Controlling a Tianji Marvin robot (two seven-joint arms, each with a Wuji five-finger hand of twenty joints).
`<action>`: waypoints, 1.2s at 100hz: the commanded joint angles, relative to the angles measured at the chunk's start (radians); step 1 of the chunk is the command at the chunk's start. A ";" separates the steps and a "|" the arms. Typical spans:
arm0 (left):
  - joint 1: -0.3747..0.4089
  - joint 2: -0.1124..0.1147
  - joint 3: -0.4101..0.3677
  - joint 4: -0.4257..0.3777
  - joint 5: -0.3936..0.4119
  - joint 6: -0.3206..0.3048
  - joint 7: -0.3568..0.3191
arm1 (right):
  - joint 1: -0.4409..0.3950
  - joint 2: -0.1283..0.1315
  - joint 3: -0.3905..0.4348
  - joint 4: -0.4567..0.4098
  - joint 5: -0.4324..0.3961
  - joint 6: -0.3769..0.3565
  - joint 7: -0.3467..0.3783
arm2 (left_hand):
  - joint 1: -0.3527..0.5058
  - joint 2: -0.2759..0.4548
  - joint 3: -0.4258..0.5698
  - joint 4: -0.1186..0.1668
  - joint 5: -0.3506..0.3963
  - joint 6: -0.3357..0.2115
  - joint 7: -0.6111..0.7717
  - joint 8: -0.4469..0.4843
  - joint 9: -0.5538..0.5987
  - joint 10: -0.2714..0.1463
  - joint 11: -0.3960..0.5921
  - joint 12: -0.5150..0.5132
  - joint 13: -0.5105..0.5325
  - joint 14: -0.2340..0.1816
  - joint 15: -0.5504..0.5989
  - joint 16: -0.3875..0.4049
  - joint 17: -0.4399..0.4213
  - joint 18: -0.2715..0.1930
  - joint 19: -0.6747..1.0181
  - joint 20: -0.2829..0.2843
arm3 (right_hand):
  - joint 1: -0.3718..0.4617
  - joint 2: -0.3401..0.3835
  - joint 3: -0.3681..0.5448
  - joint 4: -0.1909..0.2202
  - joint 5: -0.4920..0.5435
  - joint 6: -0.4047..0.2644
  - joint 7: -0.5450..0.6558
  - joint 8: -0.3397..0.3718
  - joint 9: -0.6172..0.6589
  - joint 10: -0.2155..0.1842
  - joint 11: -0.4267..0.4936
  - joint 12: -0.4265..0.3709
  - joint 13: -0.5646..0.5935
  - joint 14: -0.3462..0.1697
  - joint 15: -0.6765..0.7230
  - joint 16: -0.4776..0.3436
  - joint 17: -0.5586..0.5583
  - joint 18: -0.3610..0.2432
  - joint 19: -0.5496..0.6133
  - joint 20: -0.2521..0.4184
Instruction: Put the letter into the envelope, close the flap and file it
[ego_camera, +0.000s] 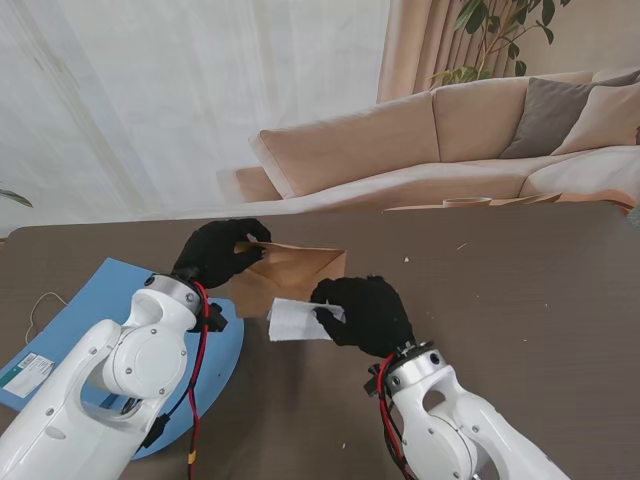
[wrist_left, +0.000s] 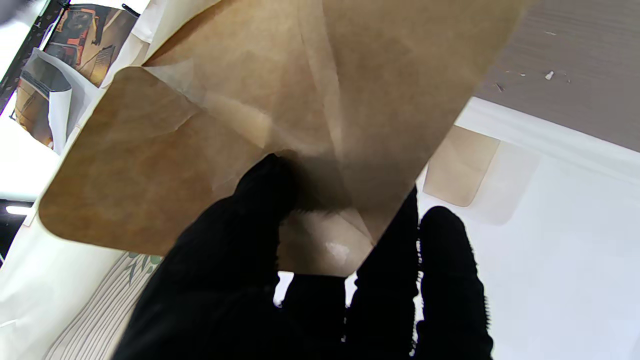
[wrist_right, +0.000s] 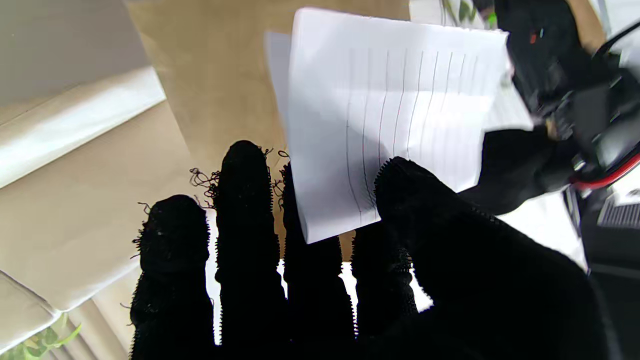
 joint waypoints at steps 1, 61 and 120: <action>0.013 -0.004 0.002 -0.026 -0.009 -0.001 -0.025 | 0.028 -0.024 -0.002 0.017 0.003 0.008 0.012 | 0.070 0.050 0.027 0.015 0.009 -0.020 0.124 0.055 -0.003 0.003 0.039 0.004 0.005 0.004 0.017 0.029 -0.007 0.019 0.030 0.014 | 0.034 -0.009 0.019 -0.032 0.000 0.011 0.029 -0.029 0.031 0.012 0.032 0.003 0.042 -0.006 0.030 0.017 0.024 0.025 0.040 0.020; 0.029 0.004 -0.008 -0.071 -0.064 0.010 -0.082 | 0.151 -0.080 -0.073 0.180 -0.005 -0.017 -0.304 | 0.074 0.053 0.020 0.016 0.005 -0.014 0.123 0.053 -0.001 0.006 0.043 -0.001 0.011 0.005 0.020 0.028 -0.003 0.023 0.032 0.015 | 0.011 -0.140 0.121 -0.100 -0.001 -0.142 0.081 0.001 0.146 -0.061 -0.059 -0.102 0.125 -0.006 -0.044 -0.042 0.085 0.036 0.051 -0.013; 0.037 0.008 -0.022 -0.089 -0.102 0.022 -0.113 | 0.174 -0.085 -0.077 0.216 -0.030 -0.099 -0.390 | 0.081 0.060 0.008 0.019 0.002 -0.012 0.122 0.056 -0.006 0.007 0.047 0.003 0.008 0.004 0.022 0.032 -0.006 0.023 0.030 0.014 | -0.017 -0.248 0.294 -0.135 0.071 -0.278 0.108 0.003 0.234 -0.115 -0.141 -0.148 0.158 -0.050 -0.080 -0.050 0.083 0.017 0.030 -0.007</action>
